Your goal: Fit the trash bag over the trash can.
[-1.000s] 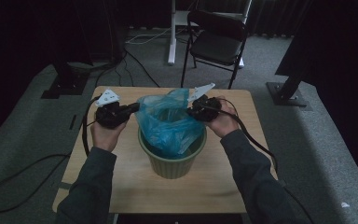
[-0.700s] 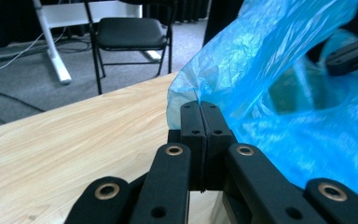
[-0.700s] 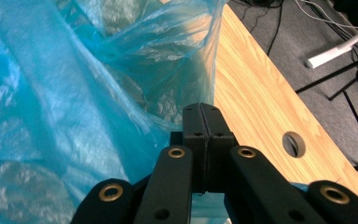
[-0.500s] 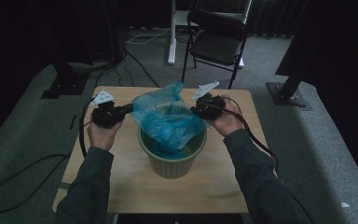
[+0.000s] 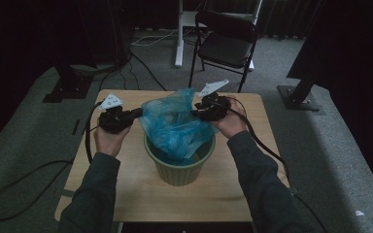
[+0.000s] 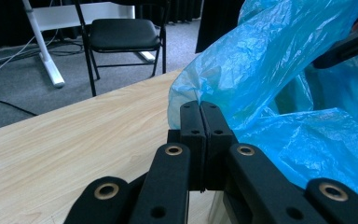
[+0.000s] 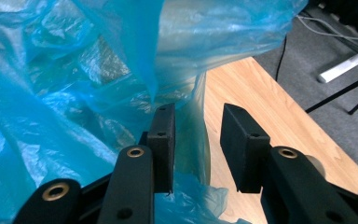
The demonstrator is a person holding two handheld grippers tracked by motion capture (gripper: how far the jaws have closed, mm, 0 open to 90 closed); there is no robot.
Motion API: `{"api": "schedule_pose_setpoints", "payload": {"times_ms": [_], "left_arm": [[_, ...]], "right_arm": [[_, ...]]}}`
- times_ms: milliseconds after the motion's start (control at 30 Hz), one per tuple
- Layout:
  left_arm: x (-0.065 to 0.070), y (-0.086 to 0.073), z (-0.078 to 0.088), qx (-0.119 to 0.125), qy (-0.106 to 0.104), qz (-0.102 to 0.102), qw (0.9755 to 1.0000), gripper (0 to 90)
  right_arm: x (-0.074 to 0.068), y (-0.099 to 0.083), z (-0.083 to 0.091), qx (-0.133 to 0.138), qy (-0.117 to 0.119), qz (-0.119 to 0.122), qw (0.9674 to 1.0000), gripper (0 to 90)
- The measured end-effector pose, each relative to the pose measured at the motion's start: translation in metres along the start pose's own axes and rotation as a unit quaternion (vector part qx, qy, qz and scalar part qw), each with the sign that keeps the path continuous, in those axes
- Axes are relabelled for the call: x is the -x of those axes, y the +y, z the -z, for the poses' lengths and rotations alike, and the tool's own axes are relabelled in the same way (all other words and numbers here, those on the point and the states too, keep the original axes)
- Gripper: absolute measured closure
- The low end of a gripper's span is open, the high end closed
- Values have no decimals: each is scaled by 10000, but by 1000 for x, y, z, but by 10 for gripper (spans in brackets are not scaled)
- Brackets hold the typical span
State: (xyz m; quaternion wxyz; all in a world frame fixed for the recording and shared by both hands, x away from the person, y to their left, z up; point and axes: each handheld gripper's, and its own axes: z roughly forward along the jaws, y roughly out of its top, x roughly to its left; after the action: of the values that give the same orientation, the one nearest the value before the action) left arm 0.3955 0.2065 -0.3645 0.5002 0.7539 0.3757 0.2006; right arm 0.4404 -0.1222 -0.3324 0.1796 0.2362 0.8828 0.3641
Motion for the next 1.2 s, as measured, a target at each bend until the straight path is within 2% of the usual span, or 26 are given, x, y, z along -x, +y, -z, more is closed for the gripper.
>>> {"api": "schedule_pose_setpoints", "payload": {"times_ms": [267,367,500,633,700,733,833,900,933,967,1067,1133,1200], "left_arm": [[2,-1,-3,-26,-43,-14,10000,890],[1,-2,-3,-42,-38,-10,10000,891],[-1,-3,-2,-64,18,21,10000,891],[-2,-3,-2,-69,50,58,9999,891],[-2,-3,-2,-63,43,60,10000,892],[-2,-3,-3,-66,46,58,10000,891],[-1,-3,-4,-69,37,53,10000,891],[-1,-2,-4,-75,31,42,10000,891],[-1,-2,-4,-75,31,42,10000,891],[-1,-2,-4,-82,28,40,10000,891],[0,-2,-6,-83,6,38,10000,891],[1,-2,-6,-90,4,31,10000,891],[1,-2,-7,-101,-6,18,9999,891]], "right_arm": [[5,2,-14,-46,150,-239,9996,652],[8,2,-18,-108,220,-326,9992,759],[10,2,-16,-149,150,-380,9991,892],[13,1,-14,-226,30,-443,9988,900],[14,1,-13,-174,19,-485,9987,900],[14,1,-11,-88,79,-483,9988,889],[13,3,-9,151,281,-474,9984,708],[12,4,-9,162,372,-435,9982,649],[12,4,-9,162,372,-435,9982,649],[11,4,-12,91,469,-372,9982,585],[10,5,-17,56,423,-379,9984,583],[10,5,-20,40,452,-383,9982,641],[11,6,-23,3,509,-384,9980,804]]}}
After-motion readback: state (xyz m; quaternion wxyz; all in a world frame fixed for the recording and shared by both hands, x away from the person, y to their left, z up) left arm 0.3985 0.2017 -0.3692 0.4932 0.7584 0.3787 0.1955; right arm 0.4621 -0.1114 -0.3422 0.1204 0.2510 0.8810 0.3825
